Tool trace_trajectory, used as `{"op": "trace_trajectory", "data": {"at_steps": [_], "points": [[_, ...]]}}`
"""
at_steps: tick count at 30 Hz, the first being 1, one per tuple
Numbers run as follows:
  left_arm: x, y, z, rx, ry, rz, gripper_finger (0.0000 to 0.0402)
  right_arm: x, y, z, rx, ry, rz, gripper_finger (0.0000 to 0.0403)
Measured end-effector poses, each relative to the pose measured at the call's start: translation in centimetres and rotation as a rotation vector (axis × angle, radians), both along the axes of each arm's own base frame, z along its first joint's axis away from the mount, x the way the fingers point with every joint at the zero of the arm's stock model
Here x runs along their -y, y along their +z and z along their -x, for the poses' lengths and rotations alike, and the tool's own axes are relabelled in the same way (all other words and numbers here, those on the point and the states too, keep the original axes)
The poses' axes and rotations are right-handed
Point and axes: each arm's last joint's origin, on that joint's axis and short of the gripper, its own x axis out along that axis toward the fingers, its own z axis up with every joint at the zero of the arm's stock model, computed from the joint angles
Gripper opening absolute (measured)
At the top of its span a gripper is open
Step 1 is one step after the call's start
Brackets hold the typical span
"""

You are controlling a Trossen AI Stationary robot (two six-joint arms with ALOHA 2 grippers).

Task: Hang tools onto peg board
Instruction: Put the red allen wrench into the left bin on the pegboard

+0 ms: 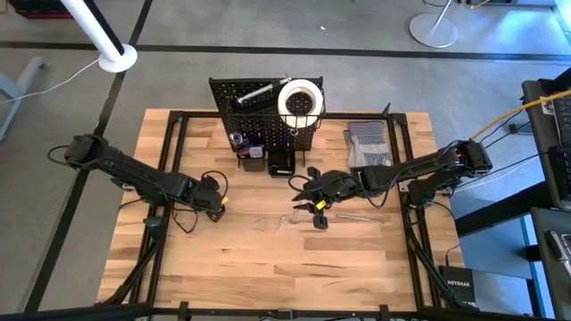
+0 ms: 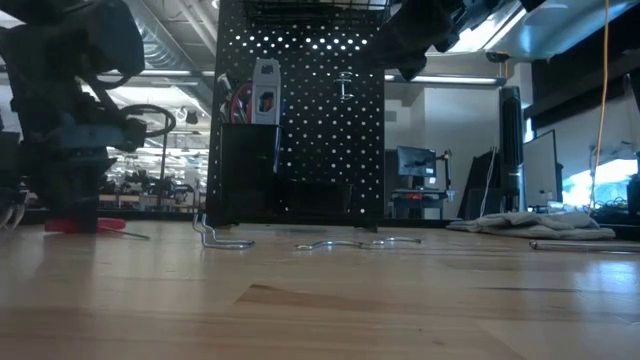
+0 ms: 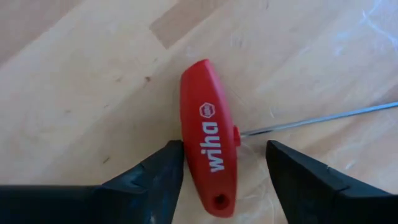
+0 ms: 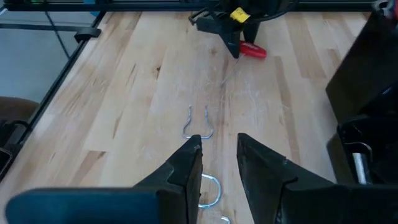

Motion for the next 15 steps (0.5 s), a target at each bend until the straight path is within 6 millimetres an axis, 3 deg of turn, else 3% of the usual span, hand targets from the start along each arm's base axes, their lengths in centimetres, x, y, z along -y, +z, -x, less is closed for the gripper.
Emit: {"op": "trace_trajectory", "data": {"at_steps": [9,15], "points": [[-0.14,-0.12,0.07,-0.019,-0.087,-0.059,0.0094,0.07,-0.01,-0.01,0.001,-0.021,0.012,0.0104],[0.23,0.16,-0.01,-0.020,-0.141,-0.084,0.0090,0.08,-0.16,0.08,-0.018,-0.028,0.002,0.0104]]}}
